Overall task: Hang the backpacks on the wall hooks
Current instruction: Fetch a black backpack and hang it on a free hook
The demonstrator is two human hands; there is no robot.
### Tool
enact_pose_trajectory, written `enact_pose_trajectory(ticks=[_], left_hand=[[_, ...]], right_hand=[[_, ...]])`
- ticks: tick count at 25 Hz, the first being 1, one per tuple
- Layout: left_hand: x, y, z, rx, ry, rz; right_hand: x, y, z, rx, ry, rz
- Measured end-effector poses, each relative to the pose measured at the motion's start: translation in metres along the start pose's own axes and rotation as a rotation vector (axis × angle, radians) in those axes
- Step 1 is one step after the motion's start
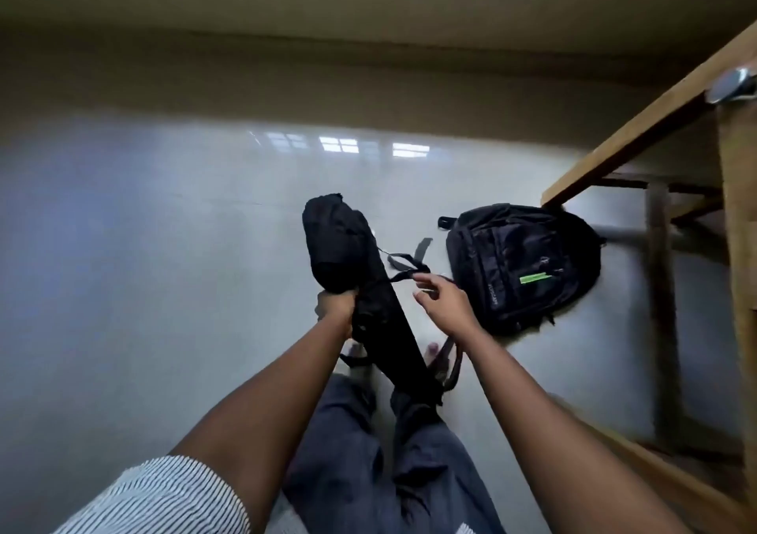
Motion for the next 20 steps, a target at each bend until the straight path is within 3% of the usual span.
enact_pose_trajectory(ticks=[4, 12, 16, 20], left_hand=[[0.048, -0.089, 0.082, -0.064, -0.241, 0.148], [0.061, -0.230, 0.307, -0.190, -0.557, 0.393], [0.053, -0.290, 0.366, -0.207, -0.573, 0.403], [0.049, -0.322, 0.381, -0.201, -0.578, 0.429]], right_hand=[[0.040, -0.107, -0.024, 0.109, 0.002, 0.033], [0.233, -0.276, -0.096, 0.377, -0.024, 0.308], [0.298, -0.341, -0.090, 0.339, -0.003, 0.347], [0.323, -0.362, -0.063, 0.305, 0.244, 0.398]])
Point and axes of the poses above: each hand's wrist, its own y-axis away from the middle knuckle, its own z-axis out of the palm, x = y × z, the point moved 6 cm from there along -y, towards the middle knuckle, and after that the axes turned 7 degrees about -y, right-handed, at the moved point
